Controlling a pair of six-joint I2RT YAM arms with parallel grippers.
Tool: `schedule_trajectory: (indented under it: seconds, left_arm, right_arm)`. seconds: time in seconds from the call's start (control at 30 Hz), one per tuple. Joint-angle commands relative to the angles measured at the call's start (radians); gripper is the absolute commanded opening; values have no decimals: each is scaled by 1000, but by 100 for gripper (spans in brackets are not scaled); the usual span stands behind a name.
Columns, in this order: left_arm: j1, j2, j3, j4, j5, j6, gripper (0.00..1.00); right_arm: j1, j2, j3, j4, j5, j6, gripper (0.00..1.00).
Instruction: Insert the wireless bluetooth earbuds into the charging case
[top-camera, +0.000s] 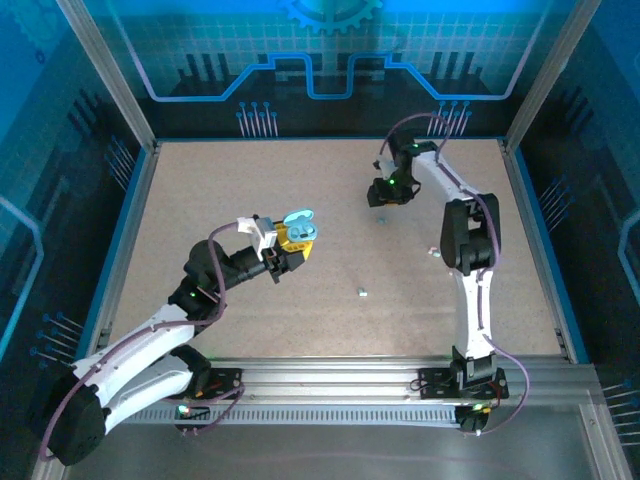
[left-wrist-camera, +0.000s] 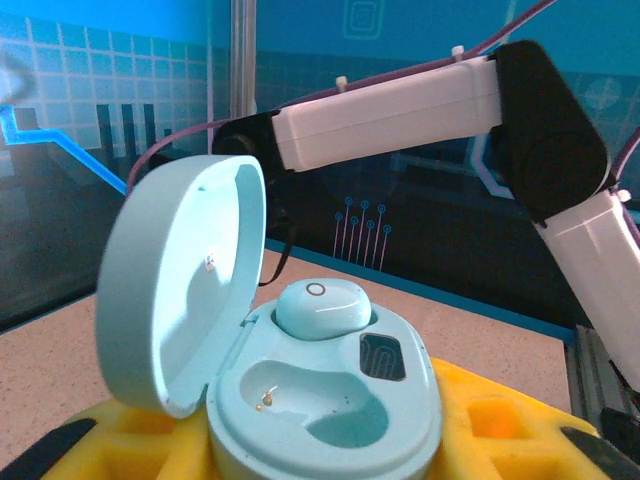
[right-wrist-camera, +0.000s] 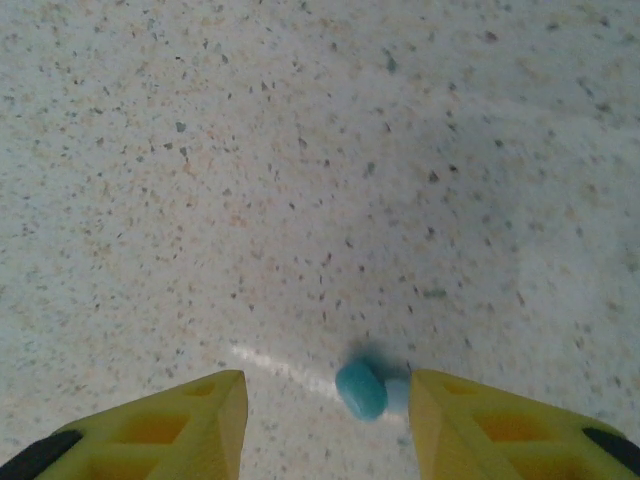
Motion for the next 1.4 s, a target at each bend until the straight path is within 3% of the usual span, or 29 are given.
schedule_trajectory:
  seconds: [0.0,0.47,1.0,1.37]
  left_arm:
    - [-8,-19,9,-9,-12,19,33]
    - [-9,-18,8,-7,-17,22,34]
    - [-9,-9,3,3,-21,17,34]
    - [-10,-5,6,3,-22,17,34]
  right_arm:
    - [22,70,79,-111,47,-97,47]
    - [37,162,123,-162,66,-164,44]
    - [60,103,55,-186,116,-176,26]
    - [76,136,85,-218,151,-145,26]
